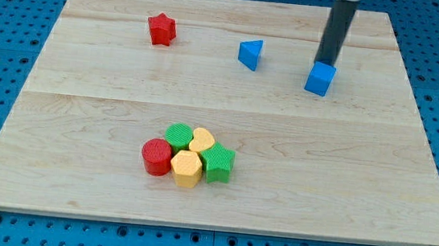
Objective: Slide the blue cube to the group of blocks
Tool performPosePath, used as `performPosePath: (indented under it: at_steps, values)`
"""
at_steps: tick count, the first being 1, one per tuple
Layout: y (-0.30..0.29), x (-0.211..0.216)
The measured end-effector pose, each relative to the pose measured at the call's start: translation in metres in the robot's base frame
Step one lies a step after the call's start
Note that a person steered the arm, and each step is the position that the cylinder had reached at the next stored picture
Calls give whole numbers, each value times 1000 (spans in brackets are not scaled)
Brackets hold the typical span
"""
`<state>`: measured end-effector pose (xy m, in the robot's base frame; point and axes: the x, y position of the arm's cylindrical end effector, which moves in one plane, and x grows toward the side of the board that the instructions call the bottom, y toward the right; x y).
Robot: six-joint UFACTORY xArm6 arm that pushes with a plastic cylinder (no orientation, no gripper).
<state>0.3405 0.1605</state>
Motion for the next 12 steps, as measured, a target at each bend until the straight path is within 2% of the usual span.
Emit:
performPosePath:
  at_steps: [1,2,3,7,8,9,10,12]
  values:
    - [-1,33]
    - [-41,69]
    - [-54,103]
    - [-39,181]
    - [-39,172]
    - [-54,142]
    - [-96,134]
    - [-46,143]
